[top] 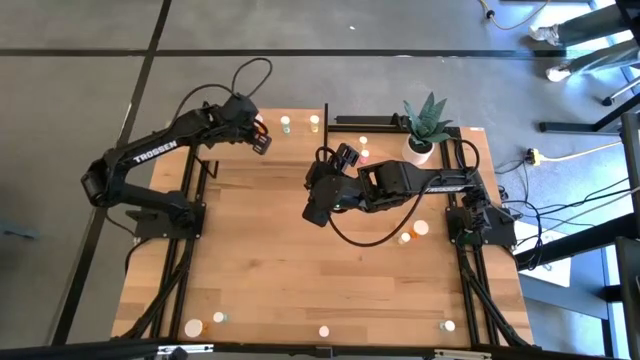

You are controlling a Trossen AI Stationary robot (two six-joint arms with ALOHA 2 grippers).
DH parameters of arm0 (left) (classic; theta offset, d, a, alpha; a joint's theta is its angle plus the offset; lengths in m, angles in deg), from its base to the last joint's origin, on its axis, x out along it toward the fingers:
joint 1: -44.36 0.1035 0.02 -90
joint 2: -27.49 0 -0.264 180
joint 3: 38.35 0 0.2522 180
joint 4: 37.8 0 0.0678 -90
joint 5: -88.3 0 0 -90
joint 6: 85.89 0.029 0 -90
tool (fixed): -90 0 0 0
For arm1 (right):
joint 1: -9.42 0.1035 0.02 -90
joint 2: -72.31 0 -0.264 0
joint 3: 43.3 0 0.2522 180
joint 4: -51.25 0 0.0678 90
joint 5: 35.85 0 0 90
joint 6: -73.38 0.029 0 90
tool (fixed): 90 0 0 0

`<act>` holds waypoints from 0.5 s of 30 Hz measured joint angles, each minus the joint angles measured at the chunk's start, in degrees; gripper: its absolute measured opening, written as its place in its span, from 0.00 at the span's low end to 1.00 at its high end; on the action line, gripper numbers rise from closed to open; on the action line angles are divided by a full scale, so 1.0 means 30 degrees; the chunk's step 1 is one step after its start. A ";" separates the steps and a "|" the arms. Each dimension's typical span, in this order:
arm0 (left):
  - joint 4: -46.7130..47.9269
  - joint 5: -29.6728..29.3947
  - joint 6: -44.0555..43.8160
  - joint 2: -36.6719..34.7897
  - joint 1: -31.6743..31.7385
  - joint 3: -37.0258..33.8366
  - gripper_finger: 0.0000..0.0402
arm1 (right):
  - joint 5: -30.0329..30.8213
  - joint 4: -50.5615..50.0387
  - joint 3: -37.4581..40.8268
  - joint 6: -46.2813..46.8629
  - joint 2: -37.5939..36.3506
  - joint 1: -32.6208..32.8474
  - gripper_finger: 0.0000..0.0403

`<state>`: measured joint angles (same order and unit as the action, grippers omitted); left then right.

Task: Pick and place medicine bottles onto shelf by color
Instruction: Adjust the orange pill bottle on the shelf

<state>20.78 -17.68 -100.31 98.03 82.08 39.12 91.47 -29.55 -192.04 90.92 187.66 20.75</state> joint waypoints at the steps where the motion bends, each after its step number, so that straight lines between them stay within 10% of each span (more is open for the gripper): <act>1: -0.0029 0.0000 0.0007 0.0000 0.0079 0.0007 0.01 | 0.0000 0.0000 0.0000 0.0000 0.0000 -0.0007 0.59; 15: -0.0516 -0.0007 0.0874 0.0035 0.0481 0.0007 0.01 | 0.0000 -0.0007 0.0000 0.0000 0.0000 0.0000 0.59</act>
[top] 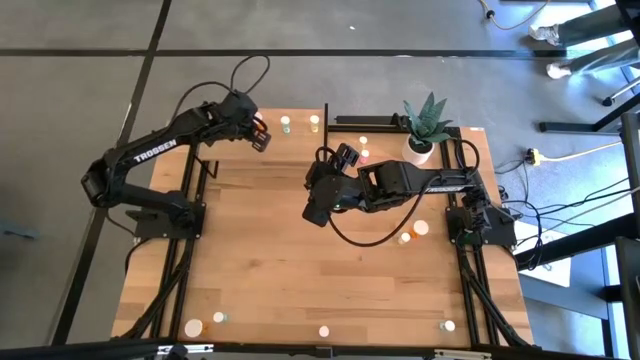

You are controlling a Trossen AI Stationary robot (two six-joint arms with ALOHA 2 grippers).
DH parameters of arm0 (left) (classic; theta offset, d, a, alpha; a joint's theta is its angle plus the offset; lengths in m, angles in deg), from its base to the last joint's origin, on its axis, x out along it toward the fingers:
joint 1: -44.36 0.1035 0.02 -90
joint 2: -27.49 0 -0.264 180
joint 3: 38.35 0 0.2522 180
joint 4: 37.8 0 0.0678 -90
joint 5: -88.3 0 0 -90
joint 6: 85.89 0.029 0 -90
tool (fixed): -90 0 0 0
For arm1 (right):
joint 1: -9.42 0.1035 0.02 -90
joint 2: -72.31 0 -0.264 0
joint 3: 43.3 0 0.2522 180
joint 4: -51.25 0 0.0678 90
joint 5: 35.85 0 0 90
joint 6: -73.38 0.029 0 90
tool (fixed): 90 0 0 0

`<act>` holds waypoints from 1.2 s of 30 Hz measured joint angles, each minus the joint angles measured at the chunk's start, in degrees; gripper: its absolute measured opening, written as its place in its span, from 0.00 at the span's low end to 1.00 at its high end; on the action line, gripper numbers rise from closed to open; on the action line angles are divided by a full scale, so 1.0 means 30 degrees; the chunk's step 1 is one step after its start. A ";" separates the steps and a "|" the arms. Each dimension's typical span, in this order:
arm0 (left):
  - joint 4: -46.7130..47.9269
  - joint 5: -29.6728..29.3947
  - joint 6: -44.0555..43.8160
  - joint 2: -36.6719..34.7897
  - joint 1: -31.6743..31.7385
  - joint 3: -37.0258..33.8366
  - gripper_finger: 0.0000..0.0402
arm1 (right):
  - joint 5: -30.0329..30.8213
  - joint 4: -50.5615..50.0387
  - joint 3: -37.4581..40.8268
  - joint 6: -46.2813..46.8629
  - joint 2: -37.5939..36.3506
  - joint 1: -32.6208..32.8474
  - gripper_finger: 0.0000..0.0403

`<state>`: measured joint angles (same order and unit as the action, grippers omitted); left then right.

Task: Pick and place medicine bottles onto shelf by color
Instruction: Adjust the orange pill bottle on the shelf, then put the bottom yellow pill bottle on the shelf aligned with the other yellow pill bottle

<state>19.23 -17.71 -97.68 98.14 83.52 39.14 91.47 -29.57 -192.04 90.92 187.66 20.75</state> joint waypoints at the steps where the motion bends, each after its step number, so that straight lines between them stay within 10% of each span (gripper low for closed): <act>1: -0.0042 0.0004 0.0000 0.0044 0.0000 0.0000 0.01 | 0.0000 0.0005 0.0000 0.0000 0.0000 0.0000 0.59; 25: 0.0203 0.5990 0.4634 -0.0697 -0.3574 0.0007 0.00 | 0.0007 0.0007 0.0000 0.0000 0.0000 0.0000 0.59; 36: 0.4184 0.5530 0.3021 -0.4488 -0.7843 0.0015 0.00 | 0.0000 0.0000 0.0000 0.0000 0.0000 0.0000 0.59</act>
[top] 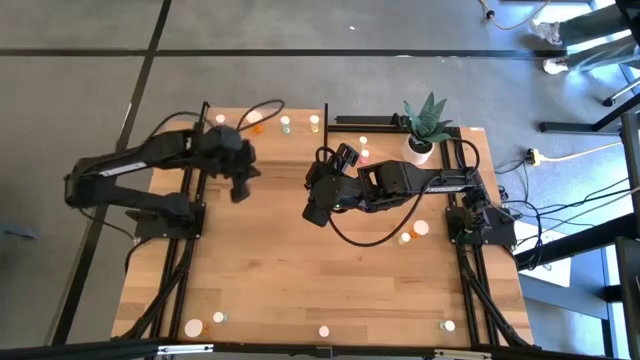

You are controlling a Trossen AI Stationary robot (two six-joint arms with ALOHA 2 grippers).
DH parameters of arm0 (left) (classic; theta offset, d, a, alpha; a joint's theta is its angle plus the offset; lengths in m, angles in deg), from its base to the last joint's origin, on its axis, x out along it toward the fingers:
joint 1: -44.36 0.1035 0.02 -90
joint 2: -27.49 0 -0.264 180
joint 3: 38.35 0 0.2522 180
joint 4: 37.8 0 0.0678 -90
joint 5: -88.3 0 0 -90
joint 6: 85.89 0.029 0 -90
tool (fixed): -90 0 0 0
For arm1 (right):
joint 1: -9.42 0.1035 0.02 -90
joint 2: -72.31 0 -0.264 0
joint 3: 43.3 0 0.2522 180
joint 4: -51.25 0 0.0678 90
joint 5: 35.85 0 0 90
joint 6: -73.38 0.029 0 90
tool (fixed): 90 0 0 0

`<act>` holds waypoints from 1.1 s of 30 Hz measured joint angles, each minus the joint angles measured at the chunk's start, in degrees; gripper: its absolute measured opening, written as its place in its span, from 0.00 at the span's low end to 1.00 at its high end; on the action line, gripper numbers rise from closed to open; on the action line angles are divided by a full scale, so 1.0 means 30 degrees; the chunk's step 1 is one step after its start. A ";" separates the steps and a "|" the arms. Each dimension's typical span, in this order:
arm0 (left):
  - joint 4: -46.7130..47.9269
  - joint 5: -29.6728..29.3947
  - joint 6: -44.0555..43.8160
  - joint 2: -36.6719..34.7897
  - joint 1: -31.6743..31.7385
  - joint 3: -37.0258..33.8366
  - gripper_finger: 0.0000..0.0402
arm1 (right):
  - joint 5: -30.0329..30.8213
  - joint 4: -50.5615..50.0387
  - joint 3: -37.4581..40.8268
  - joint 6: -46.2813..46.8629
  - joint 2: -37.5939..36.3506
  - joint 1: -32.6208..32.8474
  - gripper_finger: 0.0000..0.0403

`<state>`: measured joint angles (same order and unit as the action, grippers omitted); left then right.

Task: Pick and place medicine bottles onto shelf by color
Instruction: Put the bottom yellow pill bottle on the shelf aligned with the other yellow pill bottle

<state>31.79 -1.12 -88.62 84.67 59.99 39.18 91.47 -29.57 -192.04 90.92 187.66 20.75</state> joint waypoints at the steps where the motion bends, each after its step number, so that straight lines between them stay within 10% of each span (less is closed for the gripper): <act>1: 0.0341 0.0000 -0.0314 -0.0333 -0.0421 0.0000 0.00 | 0.0000 0.0007 0.0000 0.0000 0.0000 -0.0007 0.59; 18: 0.2707 -0.3477 -0.5083 -0.4668 -0.5255 0.0000 0.00 | -0.1044 0.1022 0.0000 0.1180 0.0000 0.0039 0.59; 33: 0.2872 -0.3533 -0.5418 -0.5106 -0.5366 0.0000 0.00 | -0.4351 -0.7805 0.0000 1.3008 -0.0060 0.1164 0.59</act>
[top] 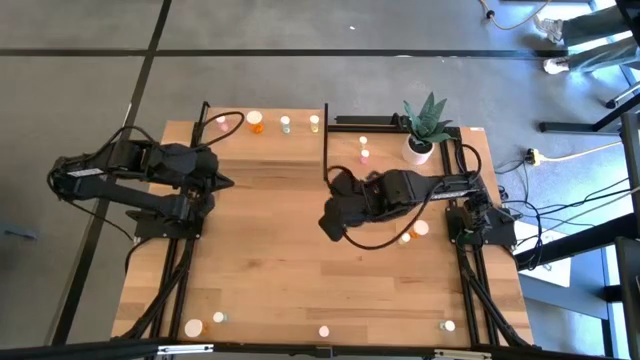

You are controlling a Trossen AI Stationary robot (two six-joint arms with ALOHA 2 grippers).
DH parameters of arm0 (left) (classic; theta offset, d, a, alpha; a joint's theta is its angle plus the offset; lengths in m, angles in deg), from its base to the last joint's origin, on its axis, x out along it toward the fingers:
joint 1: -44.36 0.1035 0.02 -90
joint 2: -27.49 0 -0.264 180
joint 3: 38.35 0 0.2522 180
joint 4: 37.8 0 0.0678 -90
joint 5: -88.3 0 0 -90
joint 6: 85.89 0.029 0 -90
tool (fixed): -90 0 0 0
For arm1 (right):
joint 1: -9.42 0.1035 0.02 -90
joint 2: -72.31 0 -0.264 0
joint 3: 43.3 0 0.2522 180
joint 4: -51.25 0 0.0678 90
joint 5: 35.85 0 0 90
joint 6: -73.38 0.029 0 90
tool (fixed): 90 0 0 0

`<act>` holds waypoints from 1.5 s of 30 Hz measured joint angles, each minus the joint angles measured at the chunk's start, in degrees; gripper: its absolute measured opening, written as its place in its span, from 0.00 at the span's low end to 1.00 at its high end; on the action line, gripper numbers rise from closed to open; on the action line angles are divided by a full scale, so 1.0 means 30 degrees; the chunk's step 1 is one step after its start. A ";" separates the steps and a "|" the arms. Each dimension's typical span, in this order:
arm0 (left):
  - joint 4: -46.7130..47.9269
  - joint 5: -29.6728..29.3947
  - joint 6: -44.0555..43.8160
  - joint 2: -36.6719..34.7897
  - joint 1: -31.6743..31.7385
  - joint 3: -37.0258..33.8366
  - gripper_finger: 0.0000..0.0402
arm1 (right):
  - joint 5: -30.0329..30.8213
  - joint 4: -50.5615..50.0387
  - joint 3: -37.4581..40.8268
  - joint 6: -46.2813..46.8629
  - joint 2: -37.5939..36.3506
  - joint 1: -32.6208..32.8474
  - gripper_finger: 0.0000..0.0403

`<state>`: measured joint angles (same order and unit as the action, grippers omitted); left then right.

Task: Pick and place medicine bottles onto shelf by color
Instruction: Put the bottom yellow pill bottle on the shelf aligned with the other yellow pill bottle

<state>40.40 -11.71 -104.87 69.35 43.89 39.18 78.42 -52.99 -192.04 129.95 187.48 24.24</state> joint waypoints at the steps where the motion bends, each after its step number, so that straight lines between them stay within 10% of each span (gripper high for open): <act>1: 0.0091 -0.0001 0.0007 0.0000 0.0000 0.0000 0.00 | 0.0008 0.0055 0.0003 0.0629 -0.0022 0.0173 0.59; 22: 0.0228 0.0007 0.0015 0.0000 0.0007 -0.0007 0.00 | 0.0320 0.0207 0.1827 0.1680 -0.2873 0.1160 0.59; 31: 0.0229 0.0040 0.0015 0.0004 0.0007 -0.0007 0.00 | -0.3319 0.0755 1.0206 1.1380 -0.7228 0.1226 0.59; 45: 0.0221 0.0079 0.0532 0.0036 0.0007 -0.0007 0.00 | -0.7652 0.0650 1.4974 1.8405 -0.7138 0.1502 0.59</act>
<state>41.07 -11.48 -103.28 69.46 43.92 39.16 55.46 -51.04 -147.12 185.16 166.07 28.75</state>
